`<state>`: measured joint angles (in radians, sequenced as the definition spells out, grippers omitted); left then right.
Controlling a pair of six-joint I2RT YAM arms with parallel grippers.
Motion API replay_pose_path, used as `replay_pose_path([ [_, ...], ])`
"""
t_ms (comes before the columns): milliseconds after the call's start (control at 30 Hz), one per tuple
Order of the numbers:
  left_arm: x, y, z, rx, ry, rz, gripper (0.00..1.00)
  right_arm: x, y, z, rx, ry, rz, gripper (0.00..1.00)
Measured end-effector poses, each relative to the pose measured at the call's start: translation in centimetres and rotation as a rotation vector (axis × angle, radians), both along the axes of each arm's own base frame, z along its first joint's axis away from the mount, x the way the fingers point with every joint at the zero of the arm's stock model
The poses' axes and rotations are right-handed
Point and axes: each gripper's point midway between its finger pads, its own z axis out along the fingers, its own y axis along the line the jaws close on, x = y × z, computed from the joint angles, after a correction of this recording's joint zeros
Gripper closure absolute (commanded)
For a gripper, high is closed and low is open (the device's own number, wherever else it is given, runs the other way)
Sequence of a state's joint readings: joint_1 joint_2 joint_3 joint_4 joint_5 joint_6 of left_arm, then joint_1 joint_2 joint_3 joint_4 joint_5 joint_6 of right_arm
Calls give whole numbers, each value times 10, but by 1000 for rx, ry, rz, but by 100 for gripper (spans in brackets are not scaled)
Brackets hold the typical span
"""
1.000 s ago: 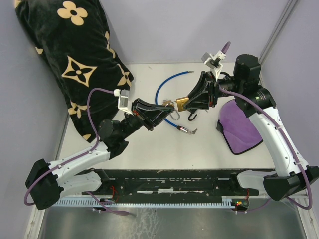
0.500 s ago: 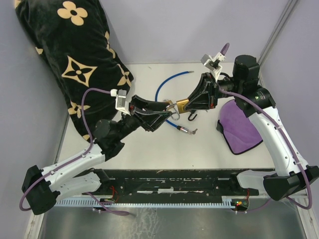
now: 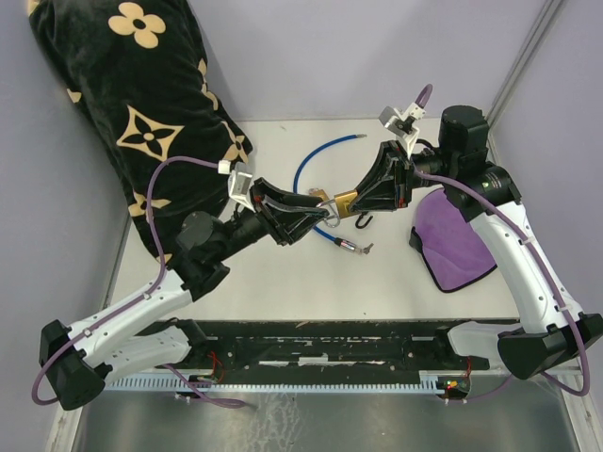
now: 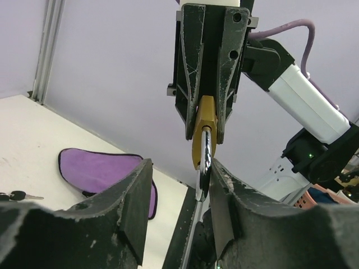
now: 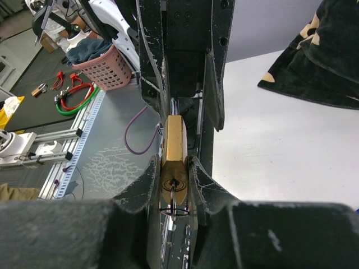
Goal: Lock with the key
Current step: Lock the lock.
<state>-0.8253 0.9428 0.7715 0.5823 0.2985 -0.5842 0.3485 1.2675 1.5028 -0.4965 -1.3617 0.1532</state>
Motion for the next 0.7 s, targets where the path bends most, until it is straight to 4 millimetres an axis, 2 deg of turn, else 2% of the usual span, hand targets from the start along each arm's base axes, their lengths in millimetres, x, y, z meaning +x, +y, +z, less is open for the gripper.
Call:
replay_pose_path([
  [100,1,-3,-2,17,9,-10,59,0,0,-1,-1,2,-1,98],
  [267,2,-3,-2,23,12,-11,61,2,0,-2,-3,4,-4,98],
  [467,1,-2,-5,38,25,-11,68,4,0,-3,-7,9,-11,98],
  [533,1,-2,-5,40,27,-11,76,4,0,-4,-8,8,-12,98],
  [600,0,-2,-5,41,27,-14,94,5,0,-4,-9,6,-15,98],
  [700,-2,-3,-2,40,19,-26,97,6,0,-5,-10,0,-21,98],
])
